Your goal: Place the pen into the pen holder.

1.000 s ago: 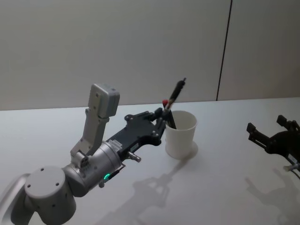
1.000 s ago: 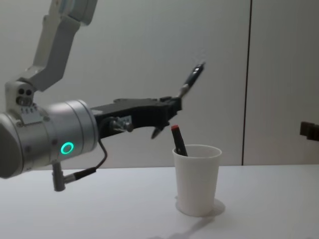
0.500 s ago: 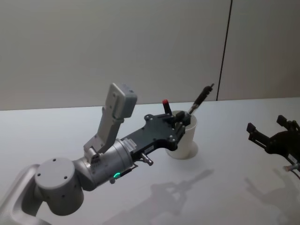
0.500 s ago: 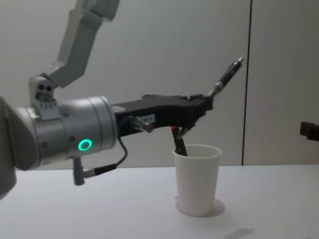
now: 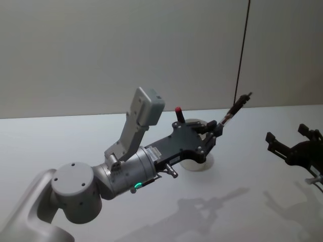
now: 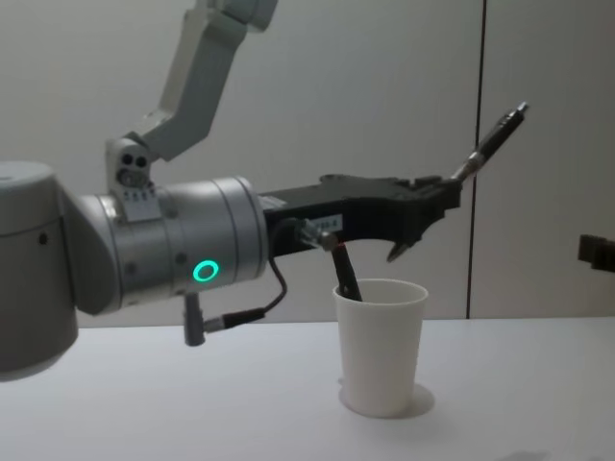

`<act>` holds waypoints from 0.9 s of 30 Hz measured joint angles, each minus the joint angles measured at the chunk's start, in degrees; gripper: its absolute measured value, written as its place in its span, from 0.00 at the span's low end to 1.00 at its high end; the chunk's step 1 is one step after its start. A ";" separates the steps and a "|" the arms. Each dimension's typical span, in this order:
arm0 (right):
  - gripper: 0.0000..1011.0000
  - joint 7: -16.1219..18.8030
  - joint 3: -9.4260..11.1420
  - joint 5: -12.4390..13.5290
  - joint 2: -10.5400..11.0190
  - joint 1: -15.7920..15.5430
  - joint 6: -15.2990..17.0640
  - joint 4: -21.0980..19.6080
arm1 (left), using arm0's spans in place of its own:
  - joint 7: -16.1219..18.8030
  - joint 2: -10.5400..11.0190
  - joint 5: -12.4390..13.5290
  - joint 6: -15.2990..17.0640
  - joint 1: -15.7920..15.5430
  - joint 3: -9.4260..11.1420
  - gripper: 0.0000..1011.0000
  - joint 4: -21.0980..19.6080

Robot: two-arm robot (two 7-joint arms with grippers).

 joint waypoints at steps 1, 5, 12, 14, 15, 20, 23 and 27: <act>0.99 0.00 0.00 0.00 0.00 0.00 0.00 0.00 | -0.13 -0.08 0.00 -0.03 -0.10 0.07 0.14 0.10; 0.99 0.00 0.00 0.00 0.00 0.00 0.00 0.00 | -0.67 -0.40 0.01 -0.21 -0.57 0.39 0.14 0.56; 0.99 0.00 0.00 0.00 0.00 0.00 0.00 0.00 | -1.17 -0.71 0.02 -0.37 -1.00 0.68 0.14 0.97; 0.99 0.00 0.00 0.00 0.00 0.00 0.00 0.00 | -1.24 -0.76 0.02 -0.40 -1.07 0.73 0.14 1.05; 0.99 0.00 0.00 0.00 0.00 0.00 0.00 0.00 | -1.27 -0.78 0.02 -0.41 -1.11 0.74 0.14 1.08; 0.99 0.03 0.00 -0.02 0.00 0.00 -0.02 0.01 | -1.44 -0.90 0.01 -0.45 -1.27 0.85 0.14 1.25; 0.99 0.12 0.01 -0.07 -0.01 -0.01 -0.14 0.01 | -1.52 -0.95 0.01 -0.47 -1.33 0.90 0.14 1.30; 0.99 0.46 0.04 -0.14 0.00 -0.09 -0.50 0.00 | -1.60 -1.00 0.00 -0.50 -1.40 0.95 0.14 1.39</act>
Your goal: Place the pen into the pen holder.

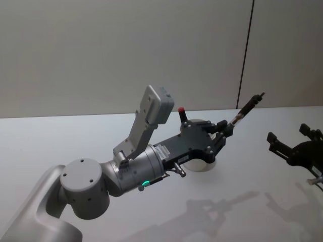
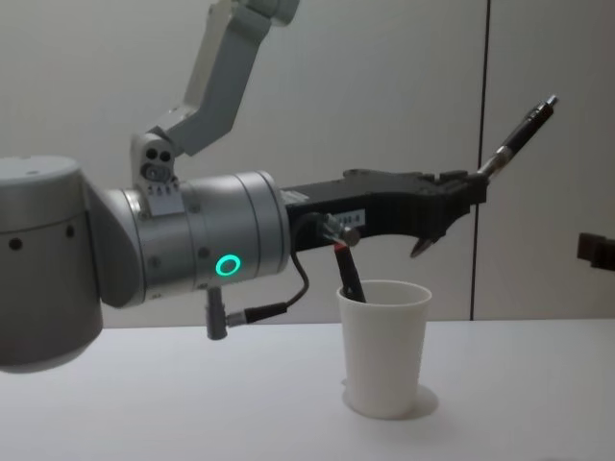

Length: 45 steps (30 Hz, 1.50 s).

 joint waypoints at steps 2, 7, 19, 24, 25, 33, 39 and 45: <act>0.99 0.17 0.02 -0.01 0.04 -0.07 -0.19 -0.03 | -0.02 -0.01 0.00 -0.01 -0.02 0.01 0.14 0.03; 0.99 1.33 0.26 0.40 0.39 -0.44 -1.31 -0.48 | -0.07 -0.04 0.00 -0.05 -0.06 0.04 0.14 0.08; 0.99 5.64 1.28 6.32 1.61 -2.73 -4.91 -2.25 | -0.15 -0.10 0.00 -0.05 -0.11 0.10 0.14 0.15; 0.99 7.46 1.69 9.32 2.15 -4.08 -6.26 -3.23 | -0.17 -0.11 0.00 -0.05 -0.13 0.10 0.14 0.16; 0.99 7.74 1.76 9.83 2.22 -4.29 -6.46 -3.40 | -0.17 -0.11 0.00 -0.05 -0.14 0.10 0.14 0.16; 0.99 10.42 2.44 15.47 2.94 -6.49 -8.15 -5.58 | -0.17 -0.11 0.00 -0.05 -0.14 0.10 0.14 0.17; 0.99 11.10 2.54 18.27 2.90 -7.09 -8.31 -6.76 | -0.17 -0.10 0.00 -0.04 -0.15 0.10 0.14 0.16; 0.99 11.05 2.45 20.83 2.34 -7.13 -7.41 -7.79 | -0.16 -0.10 0.00 -0.04 -0.14 0.10 0.14 0.16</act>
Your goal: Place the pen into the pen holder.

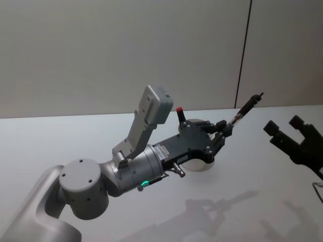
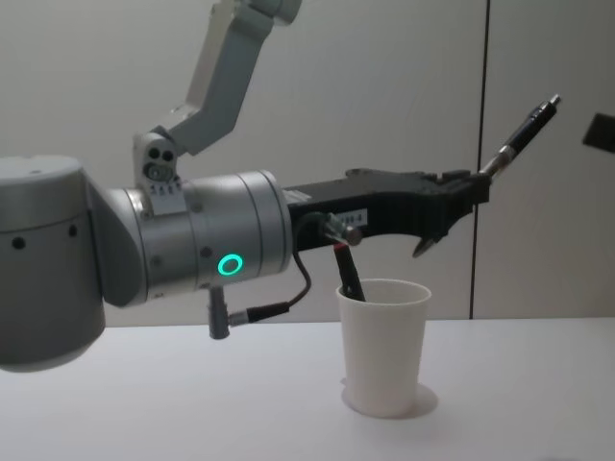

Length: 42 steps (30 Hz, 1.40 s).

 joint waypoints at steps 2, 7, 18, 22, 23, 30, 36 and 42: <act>0.99 -0.11 -0.11 0.51 -0.23 0.10 0.31 -0.20 | 0.00 0.00 0.00 0.00 0.00 0.00 0.14 0.00; 0.99 -0.90 -0.55 1.84 -1.12 0.80 1.98 -0.62 | 0.00 0.00 0.00 0.00 0.00 0.00 0.14 0.00; 0.99 -3.34 -1.54 4.05 -3.33 2.81 5.38 -0.82 | 0.00 0.00 0.00 0.00 0.00 0.00 0.14 0.00; 0.99 -4.34 -1.81 5.13 -4.13 3.50 6.36 -0.77 | 0.00 0.00 0.00 0.00 0.00 0.00 0.14 0.00; 0.99 -4.67 -1.92 5.55 -4.43 3.76 6.64 -0.72 | 0.00 0.00 0.00 0.00 0.00 0.00 0.14 0.00; 0.99 -6.39 -2.41 7.89 -6.01 5.02 7.93 -0.26 | 0.00 0.00 0.00 0.00 0.00 0.00 0.14 0.00; 0.99 -7.91 -2.79 9.48 -7.28 6.17 8.80 0.29 | 0.01 0.00 0.00 0.00 0.00 0.00 0.14 0.00; 0.99 -9.18 -3.13 10.73 -8.35 7.10 9.52 0.96 | 0.01 0.00 0.00 0.00 0.00 0.00 0.14 0.00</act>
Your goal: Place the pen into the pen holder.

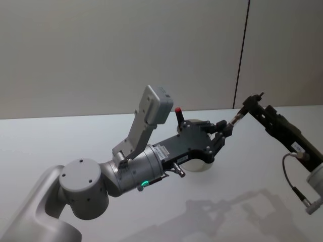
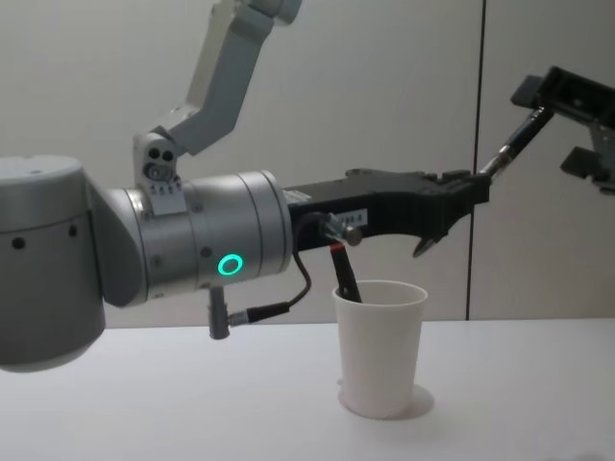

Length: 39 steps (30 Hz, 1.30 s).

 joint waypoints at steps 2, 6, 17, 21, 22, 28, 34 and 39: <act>0.99 -0.56 -0.15 0.51 -0.43 0.42 0.35 0.32 | 0.00 0.00 0.00 0.00 0.00 0.00 0.14 0.00; 0.99 -1.50 -0.42 1.25 -1.11 1.16 1.05 0.88 | 0.00 0.00 0.00 0.00 0.00 0.00 0.14 0.00; 0.99 -2.76 -1.14 2.30 -2.29 2.68 3.14 1.98 | 0.00 0.00 0.00 0.00 0.00 0.00 0.14 0.00; 0.99 -2.80 -1.43 2.41 -2.56 3.14 3.89 2.33 | 0.00 0.00 0.00 0.00 0.00 0.00 0.14 0.00; 0.99 -2.80 -1.49 2.41 -2.61 3.22 4.05 2.38 | 0.00 0.00 0.00 0.00 0.00 0.00 0.14 0.00; 0.99 -2.80 -1.93 2.42 -2.92 3.79 4.94 2.70 | 0.00 0.00 0.00 0.00 0.00 0.00 0.14 0.00; 0.99 -2.79 -2.24 2.34 -3.00 4.01 5.30 2.73 | 0.00 0.00 0.00 0.00 0.00 0.00 0.14 0.00; 0.99 -2.80 -2.41 2.34 -2.94 3.98 5.30 2.63 | 0.00 0.00 0.00 0.00 0.00 0.00 0.14 0.00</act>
